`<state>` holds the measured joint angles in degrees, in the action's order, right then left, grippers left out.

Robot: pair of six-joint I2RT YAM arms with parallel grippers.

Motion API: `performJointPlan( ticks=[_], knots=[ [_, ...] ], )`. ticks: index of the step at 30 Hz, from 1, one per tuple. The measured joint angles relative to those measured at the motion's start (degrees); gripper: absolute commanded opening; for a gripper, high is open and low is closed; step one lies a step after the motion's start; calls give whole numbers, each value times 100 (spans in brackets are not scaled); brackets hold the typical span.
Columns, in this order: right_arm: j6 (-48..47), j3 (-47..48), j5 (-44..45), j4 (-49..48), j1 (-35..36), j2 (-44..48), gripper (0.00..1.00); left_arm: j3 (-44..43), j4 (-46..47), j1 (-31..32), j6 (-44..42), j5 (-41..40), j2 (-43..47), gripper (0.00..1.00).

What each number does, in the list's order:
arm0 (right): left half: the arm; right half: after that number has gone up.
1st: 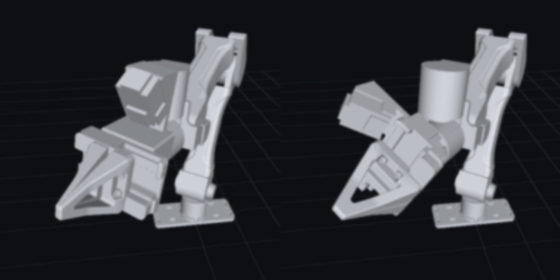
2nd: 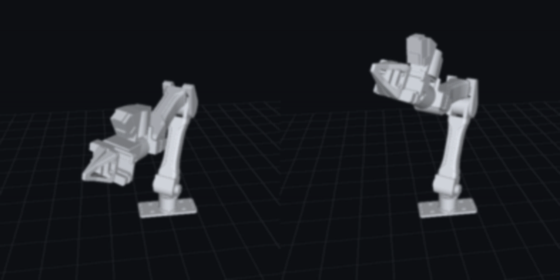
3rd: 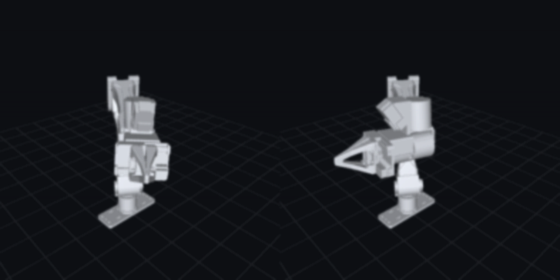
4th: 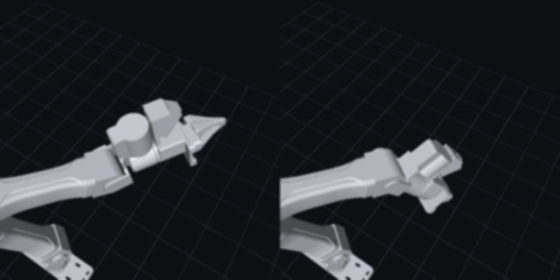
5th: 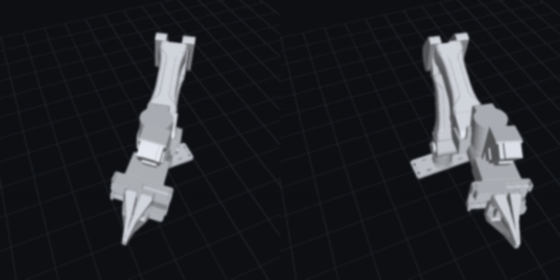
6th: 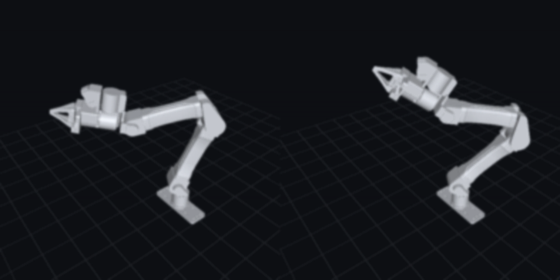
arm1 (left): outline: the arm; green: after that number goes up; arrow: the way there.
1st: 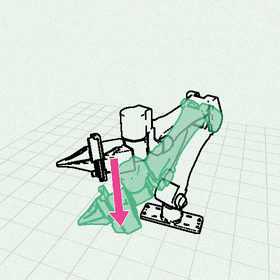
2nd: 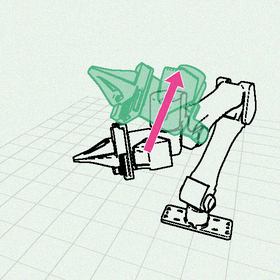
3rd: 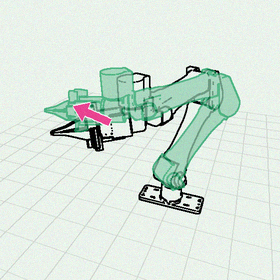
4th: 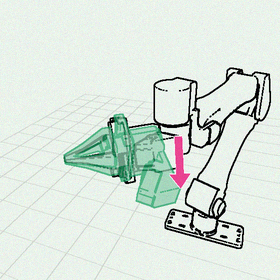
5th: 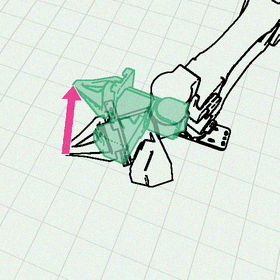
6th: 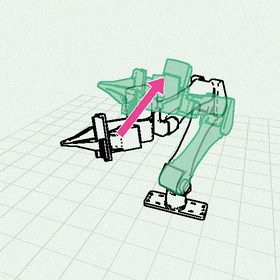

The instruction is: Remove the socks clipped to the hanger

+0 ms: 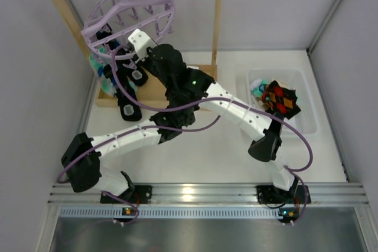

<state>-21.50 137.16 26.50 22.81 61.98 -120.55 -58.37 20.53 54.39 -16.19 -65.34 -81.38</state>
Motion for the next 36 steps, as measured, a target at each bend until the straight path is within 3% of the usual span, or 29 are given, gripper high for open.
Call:
performJointPlan(
  ticks=[10, 11, 16, 19, 20, 27, 32, 36],
  knots=[
    [31, -400, -28, -332, 4, 39, 11, 562, -9, -63, 492, 291, 70, 0],
    [44, -422, -28, -352, 4, 52, 6, 691, -7, -63, 599, 352, 105, 0],
    [103, -442, -57, -424, 4, 61, 6, 1141, -96, -63, 1056, 529, 332, 0],
    [162, -446, -90, -435, 4, 66, 29, 1178, -103, -63, 1220, 621, 501, 0],
    [188, -490, -116, -455, 2, 87, 52, 1196, -129, -63, 1314, 682, 584, 0],
    [474, -1237, -452, -481, -127, 570, 61, 1829, -748, -59, 2302, 1676, 1705, 0],
    [671, -1755, -592, -509, -306, 1019, 76, 2317, -1296, -63, 2896, 2253, 2918, 0],
    [925, -2507, -813, -577, -466, 1665, 83, 2430, -1687, -63, 3200, 2647, 3764, 0]
  ],
)
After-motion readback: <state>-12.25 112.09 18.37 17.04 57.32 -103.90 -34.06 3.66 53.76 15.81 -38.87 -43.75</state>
